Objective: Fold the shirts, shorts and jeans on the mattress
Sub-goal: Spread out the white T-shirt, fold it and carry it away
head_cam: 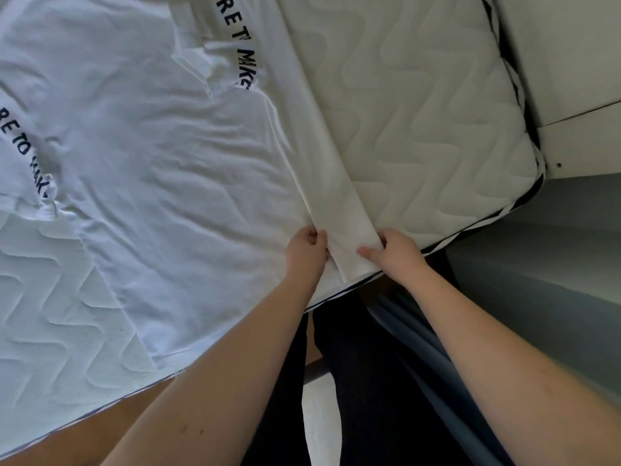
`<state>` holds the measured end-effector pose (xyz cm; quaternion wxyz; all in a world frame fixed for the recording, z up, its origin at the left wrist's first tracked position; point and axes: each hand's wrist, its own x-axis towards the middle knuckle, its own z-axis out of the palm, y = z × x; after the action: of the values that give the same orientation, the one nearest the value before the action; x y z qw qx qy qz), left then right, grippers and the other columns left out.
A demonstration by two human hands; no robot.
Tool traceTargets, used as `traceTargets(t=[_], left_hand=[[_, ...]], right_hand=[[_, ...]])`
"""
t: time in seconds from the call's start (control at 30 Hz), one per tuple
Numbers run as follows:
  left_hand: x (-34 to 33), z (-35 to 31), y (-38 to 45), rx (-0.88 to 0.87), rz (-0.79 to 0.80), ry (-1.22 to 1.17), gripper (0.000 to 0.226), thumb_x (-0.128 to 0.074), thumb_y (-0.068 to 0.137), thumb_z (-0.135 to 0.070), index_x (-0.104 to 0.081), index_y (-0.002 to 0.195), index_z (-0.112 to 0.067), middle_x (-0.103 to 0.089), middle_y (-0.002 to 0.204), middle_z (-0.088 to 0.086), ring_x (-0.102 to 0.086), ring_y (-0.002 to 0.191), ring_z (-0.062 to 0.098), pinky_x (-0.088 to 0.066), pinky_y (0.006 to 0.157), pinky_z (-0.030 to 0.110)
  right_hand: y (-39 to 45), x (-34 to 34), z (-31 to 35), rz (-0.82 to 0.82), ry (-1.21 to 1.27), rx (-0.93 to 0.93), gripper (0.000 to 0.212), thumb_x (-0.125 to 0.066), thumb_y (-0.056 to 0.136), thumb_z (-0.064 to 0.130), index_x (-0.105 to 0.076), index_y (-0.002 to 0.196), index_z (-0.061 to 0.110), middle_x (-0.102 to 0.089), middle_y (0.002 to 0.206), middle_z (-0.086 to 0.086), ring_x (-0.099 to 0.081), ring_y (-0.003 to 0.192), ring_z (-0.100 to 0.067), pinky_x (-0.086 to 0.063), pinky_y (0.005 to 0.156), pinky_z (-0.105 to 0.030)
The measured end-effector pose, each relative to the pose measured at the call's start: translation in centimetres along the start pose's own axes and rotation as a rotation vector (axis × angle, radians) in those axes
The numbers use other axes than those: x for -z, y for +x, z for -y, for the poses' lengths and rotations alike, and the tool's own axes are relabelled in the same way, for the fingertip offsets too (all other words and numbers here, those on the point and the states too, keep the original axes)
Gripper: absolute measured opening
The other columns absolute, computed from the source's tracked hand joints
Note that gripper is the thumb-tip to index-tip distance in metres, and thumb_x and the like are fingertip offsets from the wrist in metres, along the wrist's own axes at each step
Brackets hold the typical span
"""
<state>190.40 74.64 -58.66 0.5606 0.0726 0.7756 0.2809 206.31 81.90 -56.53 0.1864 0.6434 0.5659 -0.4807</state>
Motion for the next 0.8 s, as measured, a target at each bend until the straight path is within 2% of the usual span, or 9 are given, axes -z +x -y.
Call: traceTargets(t=[0.1,0.17,0.27,0.33,0.47,0.57,0.67,0.8], left_hand=[[-0.3,1.0,-0.4,-0.001,0.059,0.091,0.011,-0.067,0.087,-0.024,-0.063,0.096,-0.018,-0.073,0.090,0.006,-0.071,0.084,0.025,-0.058,0.082,0.047],[-0.6,1.6,-0.8,0.001,0.076,0.170,0.005,-0.069,0.085,-0.021,-0.065,0.087,-0.022,-0.074,0.087,0.005,-0.071,0.083,0.026,-0.058,0.081,0.046],[-1.2,2.3,-1.6,0.021,0.064,0.223,0.018,-0.065,0.088,-0.022,-0.064,0.071,-0.026,-0.073,0.067,-0.004,-0.071,0.067,0.013,-0.059,0.074,0.039],[-1.5,2.7,-2.0,0.025,0.059,0.270,0.019,-0.064,0.089,-0.023,-0.064,0.070,-0.024,-0.069,0.055,-0.008,-0.068,0.056,0.007,-0.058,0.069,0.034],[-1.7,2.4,-2.8,0.052,0.077,0.428,0.013,-0.064,0.083,-0.022,-0.068,0.070,-0.019,-0.072,0.064,-0.001,-0.071,0.067,0.016,-0.058,0.068,0.032],[-1.4,2.4,-3.1,0.045,0.095,0.560,0.023,-0.064,0.087,-0.030,-0.068,0.067,-0.019,-0.070,0.063,-0.005,-0.066,0.062,0.012,-0.049,0.057,0.023],[-0.4,2.8,-3.3,0.031,0.112,0.518,0.027,-0.061,0.092,-0.037,-0.062,0.071,-0.020,-0.071,0.063,-0.005,-0.067,0.060,0.009,-0.050,0.057,0.022],[3.0,3.4,-3.1,-0.007,0.045,0.395,0.022,-0.053,0.095,-0.033,-0.061,0.082,-0.017,-0.071,0.070,-0.005,-0.068,0.060,0.011,-0.044,0.051,0.020]], right_hand=[[-0.4,0.4,-1.6,0.028,0.037,0.003,0.041,-0.074,0.085,0.036,-0.063,0.117,0.011,-0.068,0.109,-0.005,-0.064,0.098,-0.023,-0.051,0.086,-0.034],[-0.6,0.4,-2.4,0.018,0.046,-0.005,0.034,-0.073,0.086,0.035,-0.067,0.107,0.010,-0.071,0.095,-0.003,-0.068,0.082,-0.021,-0.052,0.076,-0.032],[-0.8,0.2,-3.0,-0.003,0.088,-0.017,0.027,-0.073,0.086,0.036,-0.067,0.096,0.011,-0.072,0.083,-0.005,-0.068,0.069,-0.023,-0.056,0.072,-0.037],[-0.9,0.1,-3.0,-0.022,0.015,-0.003,0.027,-0.072,0.085,0.040,-0.066,0.094,0.015,-0.070,0.083,-0.003,-0.067,0.072,-0.024,-0.056,0.074,-0.039],[-1.2,0.2,-2.4,-0.068,-0.165,-0.021,0.028,-0.071,0.085,0.043,-0.059,0.097,0.021,-0.062,0.088,0.004,-0.058,0.079,-0.020,-0.048,0.071,-0.035],[-1.7,0.5,-1.7,-0.175,-0.211,-0.033,0.029,-0.068,0.086,0.045,-0.051,0.095,0.023,-0.055,0.092,0.004,-0.053,0.080,-0.020,-0.041,0.066,-0.033],[-1.7,0.3,-0.4,-0.277,-0.189,0.052,0.026,-0.059,0.092,0.046,-0.051,0.097,0.021,-0.055,0.094,0.001,-0.053,0.080,-0.020,-0.040,0.065,-0.033],[-1.0,-0.9,3.1,-0.248,-0.107,0.231,0.018,-0.051,0.097,0.037,-0.056,0.101,0.021,-0.062,0.095,0.002,-0.059,0.083,-0.018,-0.048,0.072,-0.035]])
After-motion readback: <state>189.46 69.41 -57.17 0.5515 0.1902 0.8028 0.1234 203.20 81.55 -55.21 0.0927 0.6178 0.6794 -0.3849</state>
